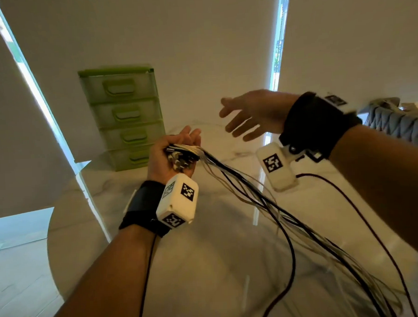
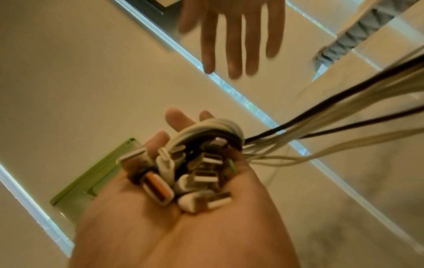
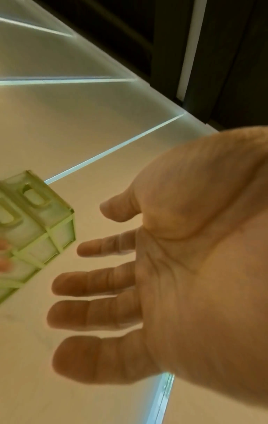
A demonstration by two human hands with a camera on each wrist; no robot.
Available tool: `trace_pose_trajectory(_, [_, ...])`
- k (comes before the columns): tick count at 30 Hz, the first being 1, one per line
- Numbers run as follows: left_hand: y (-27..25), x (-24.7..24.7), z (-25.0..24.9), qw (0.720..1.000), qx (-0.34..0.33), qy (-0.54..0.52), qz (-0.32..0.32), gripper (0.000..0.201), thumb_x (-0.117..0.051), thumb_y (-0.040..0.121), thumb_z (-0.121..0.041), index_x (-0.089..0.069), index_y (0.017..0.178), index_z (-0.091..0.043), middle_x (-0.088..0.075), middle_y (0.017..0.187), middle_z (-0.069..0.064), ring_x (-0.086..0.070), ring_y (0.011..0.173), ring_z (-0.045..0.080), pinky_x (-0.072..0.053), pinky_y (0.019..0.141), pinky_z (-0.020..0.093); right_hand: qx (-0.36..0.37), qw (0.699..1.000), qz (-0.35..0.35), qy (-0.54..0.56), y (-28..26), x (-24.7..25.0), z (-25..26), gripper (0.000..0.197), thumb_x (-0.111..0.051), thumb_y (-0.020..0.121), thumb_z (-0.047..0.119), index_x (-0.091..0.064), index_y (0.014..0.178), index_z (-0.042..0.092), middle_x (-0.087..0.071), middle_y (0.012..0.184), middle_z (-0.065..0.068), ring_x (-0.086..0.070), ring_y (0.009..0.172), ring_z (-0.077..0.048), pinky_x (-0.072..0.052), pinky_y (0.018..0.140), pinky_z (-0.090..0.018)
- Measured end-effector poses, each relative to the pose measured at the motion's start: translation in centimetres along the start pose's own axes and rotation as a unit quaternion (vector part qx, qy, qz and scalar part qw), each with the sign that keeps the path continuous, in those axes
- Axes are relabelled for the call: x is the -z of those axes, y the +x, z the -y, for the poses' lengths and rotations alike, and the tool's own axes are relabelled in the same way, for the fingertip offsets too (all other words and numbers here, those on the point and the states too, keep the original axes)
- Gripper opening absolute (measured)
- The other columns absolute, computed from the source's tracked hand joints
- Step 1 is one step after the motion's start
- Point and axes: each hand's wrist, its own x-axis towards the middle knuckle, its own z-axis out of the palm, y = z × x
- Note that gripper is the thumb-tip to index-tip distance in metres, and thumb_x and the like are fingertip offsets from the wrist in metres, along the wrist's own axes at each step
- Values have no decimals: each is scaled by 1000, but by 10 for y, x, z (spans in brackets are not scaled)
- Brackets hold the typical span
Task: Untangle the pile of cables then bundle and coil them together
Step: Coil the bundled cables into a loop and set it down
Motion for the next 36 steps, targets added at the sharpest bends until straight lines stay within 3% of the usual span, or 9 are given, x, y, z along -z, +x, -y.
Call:
trace_pose_trajectory(3, [0,1,-2,1000,1,9,-18,49,-47,79,-5,-50,127,5,-60,122,31,-61,95,18,-58,80,32,14,993,-3,-119,-6,2,10,42,-50,95,48,-59,121,17,-66,109,-6,-63,100,-22,-52,89,-39])
trace_pose_trajectory(8, [-5,-5,-3,998,9,28,48,53,-50,79,-12,-49,130,3,-57,130,26,-49,131,22,-55,85,28,-5,952,84,-295,5,-45,-16,94,-61,82,60,-16,153,19,-36,153,-5,-37,138,-23,-28,114,-36])
trace_pose_trajectory(11, [-9,-11,-7,997,1,-10,73,53,-49,80,-11,-47,131,5,-52,134,28,-66,97,12,-57,77,27,-26,979,112,-171,14,-69,-35,52,-60,92,38,-43,133,11,-62,118,-12,-66,101,-25,-54,92,-41])
trace_pose_trajectory(14, [-9,-12,-10,996,-11,-36,76,51,-46,79,-10,-49,127,6,-51,134,29,-72,85,21,-59,72,29,-48,987,99,-114,9,-77,-42,24,-49,99,32,-52,111,11,-54,86,-8,-57,61,-17,-54,59,-29])
trace_pose_trajectory(16, [-6,-10,-11,997,-14,-17,74,51,-47,79,-10,-52,127,5,-55,131,27,-64,110,28,-58,83,35,-57,981,101,-153,4,-74,-44,23,-50,99,31,-52,109,11,-53,85,-8,-55,59,-16,-53,58,-30])
trace_pose_trajectory(22, [3,-4,-11,996,-34,72,37,32,-37,94,-10,-55,118,0,-56,128,20,-55,118,28,-47,96,38,-55,945,155,-283,-21,-80,-43,26,-54,97,24,-51,112,3,-61,84,-9,-61,55,-16,-58,64,-34])
trace_pose_trajectory(29, [22,14,-23,980,-131,142,-49,12,-57,88,-4,-55,83,-15,-53,72,-1,-54,63,8,-52,63,20,8,903,141,-405,-55,-78,-21,14,-50,94,15,-48,108,12,-58,90,-4,-62,66,-17,-56,59,-29])
trace_pose_trajectory(32, [26,18,-22,956,-164,223,-98,8,-56,92,-6,-61,93,-13,-61,93,3,-61,77,10,-53,62,16,71,886,96,-448,-65,-70,-8,12,-49,93,17,-52,104,18,-60,96,-3,-59,77,-18,-51,66,-28])
trace_pose_trajectory(36, [25,18,-18,917,-94,383,-68,49,-74,78,-16,-57,124,-8,-63,125,7,-66,104,18,-52,87,29,152,879,64,-447,-64,-57,14,7,-51,97,27,-57,98,24,-58,84,10,-56,75,-9,-45,65,-22])
